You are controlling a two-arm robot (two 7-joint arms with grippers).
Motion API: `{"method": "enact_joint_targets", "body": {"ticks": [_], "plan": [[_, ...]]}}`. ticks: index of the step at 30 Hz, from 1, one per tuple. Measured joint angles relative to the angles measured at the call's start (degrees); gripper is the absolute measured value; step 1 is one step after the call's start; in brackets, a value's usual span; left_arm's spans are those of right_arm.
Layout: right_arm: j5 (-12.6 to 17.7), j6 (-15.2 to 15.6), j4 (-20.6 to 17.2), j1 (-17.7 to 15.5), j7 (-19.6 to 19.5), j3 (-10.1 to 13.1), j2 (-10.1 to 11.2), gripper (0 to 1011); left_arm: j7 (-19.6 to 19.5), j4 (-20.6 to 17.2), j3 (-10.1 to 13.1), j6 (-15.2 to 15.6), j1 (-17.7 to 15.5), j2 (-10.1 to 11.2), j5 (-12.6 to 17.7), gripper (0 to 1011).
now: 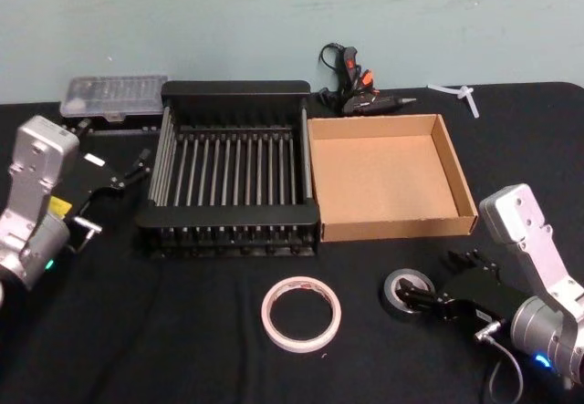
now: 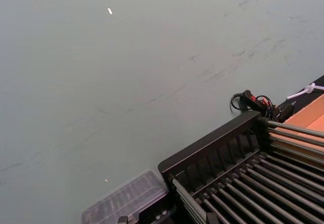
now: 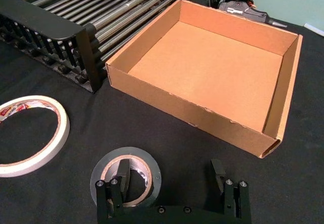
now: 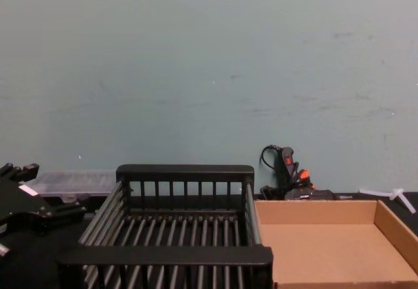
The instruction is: Pick up the white tape and place it into the black box , Pick up the silver tape and place it into the brown box.
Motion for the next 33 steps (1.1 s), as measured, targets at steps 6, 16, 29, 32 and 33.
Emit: {"method": "enact_joint_targets", "body": {"ticks": [6,16,29,32,33], "plan": [[0.0,0.0,0.0,0.0,0.0,0.0,0.0,1002,0.0,0.0,0.0,0.0,0.0,0.0,0.0,1001],[0.2,0.0,0.0,0.0,-0.1,0.0,0.1,824,0.0,0.0,0.0,0.0,0.0,0.0,0.0,1001],[0.3,0.0,-0.1,0.0,-0.2,-0.1,0.1,416,0.0,0.0,0.0,0.0,0.0,0.0,0.0,1001],[0.3,0.0,-0.1,0.0,-0.2,-0.1,0.1,309,0.0,0.0,0.0,0.0,0.0,0.0,0.0,1001],[0.3,0.0,-0.1,0.0,-0.2,-0.1,0.1,289,0.0,0.0,0.0,0.0,0.0,0.0,0.0,1001]]}}
